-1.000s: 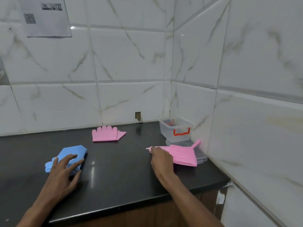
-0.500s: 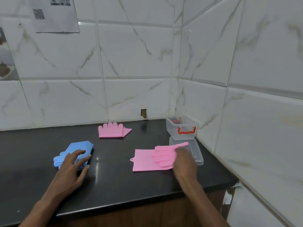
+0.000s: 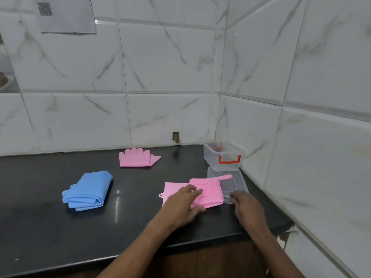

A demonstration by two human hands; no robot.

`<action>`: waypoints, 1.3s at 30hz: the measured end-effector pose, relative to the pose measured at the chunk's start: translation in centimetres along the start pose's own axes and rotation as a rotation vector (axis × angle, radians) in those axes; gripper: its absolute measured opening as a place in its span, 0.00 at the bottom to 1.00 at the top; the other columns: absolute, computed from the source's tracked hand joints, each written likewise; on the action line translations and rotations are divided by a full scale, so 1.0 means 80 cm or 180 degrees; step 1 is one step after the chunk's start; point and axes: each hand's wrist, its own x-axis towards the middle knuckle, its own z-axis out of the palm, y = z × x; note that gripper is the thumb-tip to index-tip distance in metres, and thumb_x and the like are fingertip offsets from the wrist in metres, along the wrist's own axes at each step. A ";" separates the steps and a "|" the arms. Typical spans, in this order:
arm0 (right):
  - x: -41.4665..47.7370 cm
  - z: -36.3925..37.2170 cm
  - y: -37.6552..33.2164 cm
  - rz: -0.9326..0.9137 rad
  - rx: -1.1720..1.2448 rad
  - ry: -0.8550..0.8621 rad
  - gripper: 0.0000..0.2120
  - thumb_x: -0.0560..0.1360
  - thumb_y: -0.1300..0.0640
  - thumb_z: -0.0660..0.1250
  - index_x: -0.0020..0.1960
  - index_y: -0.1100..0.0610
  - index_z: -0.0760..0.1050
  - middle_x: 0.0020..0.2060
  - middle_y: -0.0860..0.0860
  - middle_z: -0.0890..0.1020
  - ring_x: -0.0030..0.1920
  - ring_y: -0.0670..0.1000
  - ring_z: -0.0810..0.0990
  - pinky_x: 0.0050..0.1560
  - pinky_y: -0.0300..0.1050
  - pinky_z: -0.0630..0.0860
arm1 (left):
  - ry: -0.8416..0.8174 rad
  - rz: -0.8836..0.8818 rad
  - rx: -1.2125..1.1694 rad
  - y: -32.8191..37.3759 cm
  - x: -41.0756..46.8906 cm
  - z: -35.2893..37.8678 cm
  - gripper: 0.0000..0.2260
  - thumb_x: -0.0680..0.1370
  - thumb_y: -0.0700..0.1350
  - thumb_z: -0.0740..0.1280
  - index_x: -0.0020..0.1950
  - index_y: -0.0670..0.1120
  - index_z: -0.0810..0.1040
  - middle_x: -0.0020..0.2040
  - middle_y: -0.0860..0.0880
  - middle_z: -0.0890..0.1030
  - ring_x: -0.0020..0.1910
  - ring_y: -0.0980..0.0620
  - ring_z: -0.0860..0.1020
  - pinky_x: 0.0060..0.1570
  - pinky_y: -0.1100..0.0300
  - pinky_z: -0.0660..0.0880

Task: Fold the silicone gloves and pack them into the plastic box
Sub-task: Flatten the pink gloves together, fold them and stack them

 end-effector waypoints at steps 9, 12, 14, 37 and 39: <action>-0.009 0.002 0.006 0.0493 -0.0226 0.0434 0.16 0.77 0.57 0.66 0.64 0.56 0.75 0.63 0.54 0.78 0.67 0.55 0.73 0.65 0.51 0.74 | -0.0204 0.0065 0.0424 0.004 0.033 0.027 0.18 0.82 0.52 0.57 0.73 0.54 0.70 0.70 0.49 0.72 0.65 0.47 0.71 0.59 0.50 0.74; -0.011 0.003 0.005 0.0566 -0.0143 0.0420 0.16 0.77 0.57 0.66 0.64 0.57 0.75 0.63 0.55 0.78 0.66 0.56 0.75 0.62 0.50 0.77 | 0.0493 -0.0280 -0.0470 -0.008 0.029 0.019 0.15 0.82 0.47 0.60 0.67 0.49 0.77 0.64 0.50 0.78 0.62 0.50 0.76 0.60 0.55 0.73; -0.010 0.004 0.007 0.0529 -0.0184 0.0431 0.15 0.78 0.58 0.65 0.63 0.58 0.75 0.62 0.55 0.78 0.66 0.56 0.75 0.61 0.50 0.77 | 0.0969 -0.0903 -0.1423 -0.012 0.031 0.001 0.15 0.79 0.51 0.64 0.63 0.48 0.79 0.59 0.51 0.81 0.58 0.50 0.79 0.59 0.53 0.76; -0.005 -0.035 -0.171 -0.0407 0.5169 -0.1542 0.27 0.66 0.40 0.75 0.61 0.51 0.79 0.57 0.54 0.84 0.58 0.54 0.82 0.59 0.54 0.78 | 0.0860 -0.0345 -0.5322 -0.048 0.040 -0.165 0.14 0.78 0.39 0.68 0.63 0.41 0.78 0.65 0.38 0.78 0.60 0.39 0.79 0.62 0.45 0.75; 0.012 -0.039 -0.184 -0.0255 0.5257 -0.1295 0.26 0.68 0.51 0.77 0.62 0.58 0.78 0.55 0.57 0.84 0.55 0.57 0.83 0.55 0.55 0.80 | 0.0929 -0.0483 -0.5136 -0.058 0.034 -0.167 0.15 0.79 0.39 0.66 0.66 0.43 0.77 0.65 0.39 0.78 0.59 0.41 0.78 0.66 0.44 0.72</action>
